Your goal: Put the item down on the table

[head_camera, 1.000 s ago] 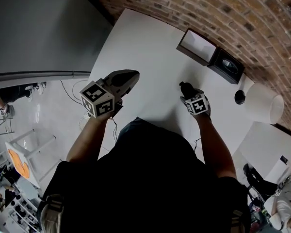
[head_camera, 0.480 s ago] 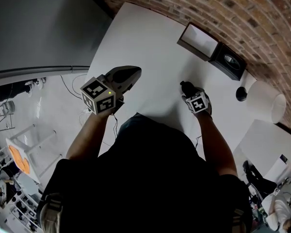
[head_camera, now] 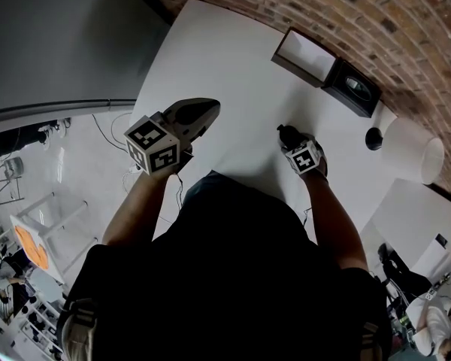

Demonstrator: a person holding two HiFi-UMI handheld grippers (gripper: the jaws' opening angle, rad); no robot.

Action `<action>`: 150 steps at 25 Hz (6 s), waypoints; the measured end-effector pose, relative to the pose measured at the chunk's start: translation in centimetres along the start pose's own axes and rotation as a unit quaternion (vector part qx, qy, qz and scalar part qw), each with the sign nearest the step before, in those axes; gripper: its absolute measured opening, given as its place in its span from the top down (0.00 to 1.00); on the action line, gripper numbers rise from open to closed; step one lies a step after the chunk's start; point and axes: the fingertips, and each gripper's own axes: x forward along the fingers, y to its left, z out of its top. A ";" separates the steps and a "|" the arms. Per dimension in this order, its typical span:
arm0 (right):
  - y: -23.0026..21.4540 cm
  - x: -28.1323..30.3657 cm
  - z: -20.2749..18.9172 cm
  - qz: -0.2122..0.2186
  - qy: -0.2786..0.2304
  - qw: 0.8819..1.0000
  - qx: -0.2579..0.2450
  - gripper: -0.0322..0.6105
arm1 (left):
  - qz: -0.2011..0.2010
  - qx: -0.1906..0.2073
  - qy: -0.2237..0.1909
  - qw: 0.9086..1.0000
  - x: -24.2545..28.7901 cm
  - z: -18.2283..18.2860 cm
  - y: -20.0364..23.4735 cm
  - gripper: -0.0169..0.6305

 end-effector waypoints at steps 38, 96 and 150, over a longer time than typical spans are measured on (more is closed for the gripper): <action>0.6 0.9 -2.5 -0.021 0.035 0.999 -0.027 0.36 | -0.008 -0.006 0.007 1.000 0.4 -0.9 -0.6 0.95; -2.5 -7.6 -0.5 -0.046 -0.093 0.992 0.076 0.29 | -0.031 0.033 -0.017 0.999 -1.2 0.7 -6.2 0.95; 1.0 -39.1 -5.7 -0.106 -0.400 0.892 0.180 0.63 | -0.112 0.130 -0.009 0.985 0.6 0.6 -23.9 0.95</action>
